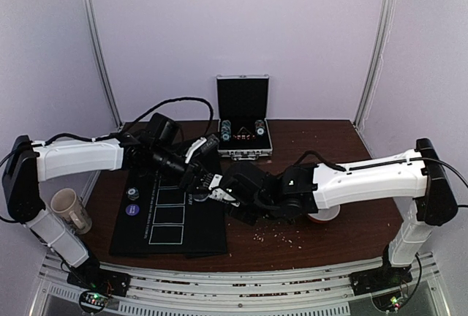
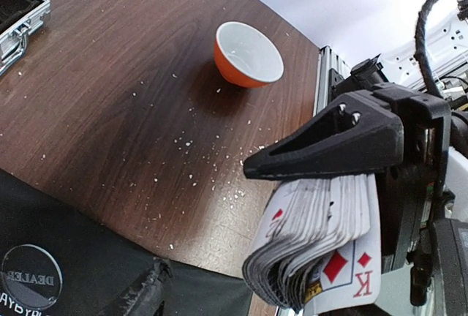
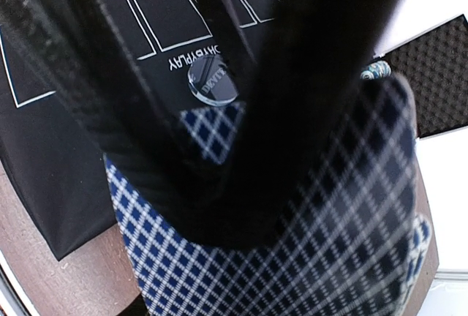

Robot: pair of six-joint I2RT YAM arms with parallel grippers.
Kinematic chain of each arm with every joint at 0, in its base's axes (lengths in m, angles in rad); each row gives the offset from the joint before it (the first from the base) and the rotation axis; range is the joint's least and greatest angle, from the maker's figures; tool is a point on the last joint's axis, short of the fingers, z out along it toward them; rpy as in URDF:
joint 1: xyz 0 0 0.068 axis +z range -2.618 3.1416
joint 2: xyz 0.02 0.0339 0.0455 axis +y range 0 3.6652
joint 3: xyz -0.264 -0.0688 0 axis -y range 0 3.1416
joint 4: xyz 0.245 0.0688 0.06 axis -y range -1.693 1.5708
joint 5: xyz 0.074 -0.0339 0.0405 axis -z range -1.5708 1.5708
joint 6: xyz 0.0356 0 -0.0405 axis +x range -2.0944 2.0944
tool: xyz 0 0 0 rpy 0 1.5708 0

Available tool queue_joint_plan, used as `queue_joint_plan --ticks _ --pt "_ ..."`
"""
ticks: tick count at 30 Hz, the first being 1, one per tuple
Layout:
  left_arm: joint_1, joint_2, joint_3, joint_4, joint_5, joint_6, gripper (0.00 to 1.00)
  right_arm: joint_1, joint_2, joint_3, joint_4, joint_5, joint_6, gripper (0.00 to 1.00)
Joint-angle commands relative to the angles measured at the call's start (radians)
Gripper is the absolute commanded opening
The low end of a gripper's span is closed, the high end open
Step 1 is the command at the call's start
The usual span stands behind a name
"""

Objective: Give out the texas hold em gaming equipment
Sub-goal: Pick up the poker card from the face-down deck piles.

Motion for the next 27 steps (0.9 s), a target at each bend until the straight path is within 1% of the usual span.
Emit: queue_joint_plan --ticks 1,6,8,11,12,13,14,16,18,19,21,25,27 --pt "0.006 -0.030 0.071 -0.052 0.017 0.034 0.72 -0.008 -0.022 0.014 -0.001 0.013 0.009 0.52" --pt "0.036 -0.057 0.081 -0.068 0.063 0.043 0.86 -0.014 -0.026 0.011 -0.002 0.001 0.014 0.52" --pt "0.037 -0.072 0.080 -0.069 0.085 0.057 0.88 -0.016 -0.027 0.011 -0.002 -0.002 0.015 0.52" --pt "0.037 -0.097 0.068 -0.068 0.067 0.066 0.88 -0.019 -0.028 0.011 0.000 -0.008 0.019 0.52" --pt "0.037 -0.102 0.058 -0.059 0.059 0.069 0.86 -0.021 -0.028 0.010 0.001 -0.010 0.018 0.52" --pt "0.037 -0.104 0.047 -0.054 0.051 0.066 0.80 -0.021 -0.028 0.010 0.003 -0.013 0.019 0.52" --pt "0.036 -0.101 0.039 -0.053 0.047 0.065 0.71 -0.022 -0.028 0.010 0.005 -0.014 0.017 0.52" --pt "0.036 -0.084 0.031 -0.055 0.054 0.059 0.50 -0.022 -0.027 0.011 0.006 -0.015 0.016 0.51" --pt "0.035 -0.068 0.027 -0.052 0.076 0.053 0.39 -0.023 -0.026 0.014 0.008 -0.014 0.016 0.51" --pt "0.035 -0.063 0.024 -0.045 0.082 0.051 0.37 -0.024 -0.027 0.014 0.008 -0.015 0.016 0.51" --pt "0.032 -0.060 0.022 -0.034 0.093 0.049 0.36 -0.024 -0.027 0.013 0.008 -0.016 0.016 0.51" --pt "0.027 -0.065 -0.001 0.004 0.095 0.043 0.39 -0.025 -0.025 0.011 0.006 -0.016 0.020 0.51" --pt "0.024 -0.056 -0.004 0.016 0.092 0.037 0.39 -0.025 -0.025 0.011 0.010 -0.017 0.021 0.51"
